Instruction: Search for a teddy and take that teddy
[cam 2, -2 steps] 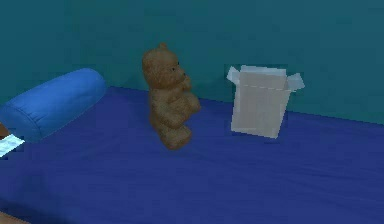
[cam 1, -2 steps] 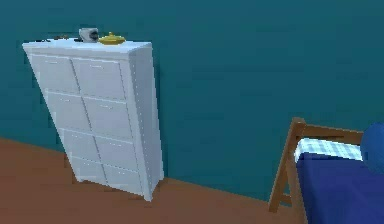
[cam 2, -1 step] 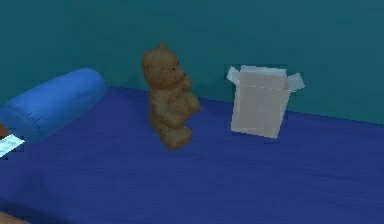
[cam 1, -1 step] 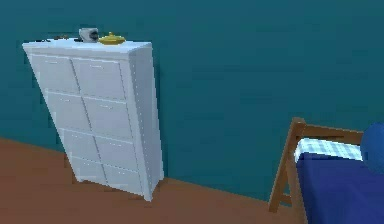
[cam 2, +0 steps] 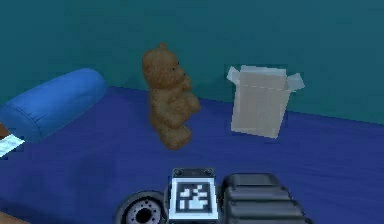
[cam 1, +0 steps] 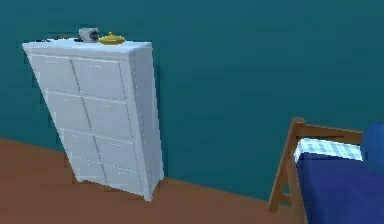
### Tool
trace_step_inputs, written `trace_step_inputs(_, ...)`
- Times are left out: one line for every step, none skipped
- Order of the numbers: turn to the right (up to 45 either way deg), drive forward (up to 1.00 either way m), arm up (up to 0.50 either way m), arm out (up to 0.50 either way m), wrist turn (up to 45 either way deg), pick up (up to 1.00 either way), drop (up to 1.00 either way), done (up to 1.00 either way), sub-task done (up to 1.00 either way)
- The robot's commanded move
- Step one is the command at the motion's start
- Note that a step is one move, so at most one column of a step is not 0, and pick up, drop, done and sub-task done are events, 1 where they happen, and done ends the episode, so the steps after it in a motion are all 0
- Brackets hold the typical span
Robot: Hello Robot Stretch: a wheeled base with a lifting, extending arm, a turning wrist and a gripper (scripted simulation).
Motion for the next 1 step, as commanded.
trace_step_inputs(0.0,0.0,0.0,0.38,0.0,0.0,0.0,0.0,0.0)
